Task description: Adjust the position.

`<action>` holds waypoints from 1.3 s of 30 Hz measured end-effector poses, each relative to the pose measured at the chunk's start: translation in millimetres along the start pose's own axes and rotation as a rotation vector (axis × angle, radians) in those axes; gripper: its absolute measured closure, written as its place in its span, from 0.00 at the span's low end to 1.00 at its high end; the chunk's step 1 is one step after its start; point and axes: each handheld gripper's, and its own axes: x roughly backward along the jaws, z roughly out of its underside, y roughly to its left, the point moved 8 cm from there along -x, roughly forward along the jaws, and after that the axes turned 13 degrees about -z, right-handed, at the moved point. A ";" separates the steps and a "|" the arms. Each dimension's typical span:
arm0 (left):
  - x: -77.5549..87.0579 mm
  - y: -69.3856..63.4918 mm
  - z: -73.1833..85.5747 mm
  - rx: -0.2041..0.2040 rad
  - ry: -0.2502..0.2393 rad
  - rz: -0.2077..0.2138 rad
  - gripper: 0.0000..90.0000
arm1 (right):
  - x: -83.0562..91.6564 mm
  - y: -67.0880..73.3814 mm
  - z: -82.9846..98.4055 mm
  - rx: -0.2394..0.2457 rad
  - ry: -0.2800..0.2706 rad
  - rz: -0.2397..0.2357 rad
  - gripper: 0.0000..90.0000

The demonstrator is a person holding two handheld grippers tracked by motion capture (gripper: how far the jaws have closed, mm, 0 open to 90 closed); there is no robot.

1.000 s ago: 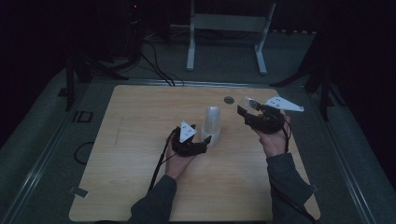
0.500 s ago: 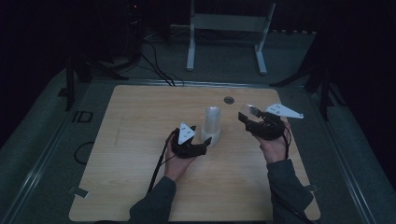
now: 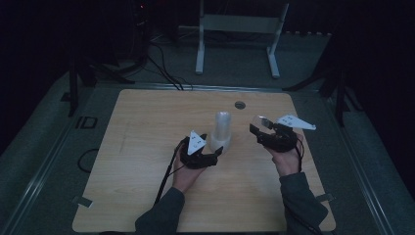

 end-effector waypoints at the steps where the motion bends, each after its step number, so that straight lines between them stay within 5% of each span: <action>1: 0.4 -0.2 -0.2 -0.002 -0.001 0.001 0.26 | -0.1 -0.2 1.2 -0.001 0.003 0.000 0.47; 24: 3.6 -10.7 -0.7 -0.063 0.002 0.031 0.27 | -9.8 5.4 32.7 -0.025 0.049 -0.015 0.47; 39: 7.1 -17.5 -7.9 -0.075 -0.021 0.059 0.32 | -14.4 9.2 44.2 -0.075 0.031 -0.046 0.46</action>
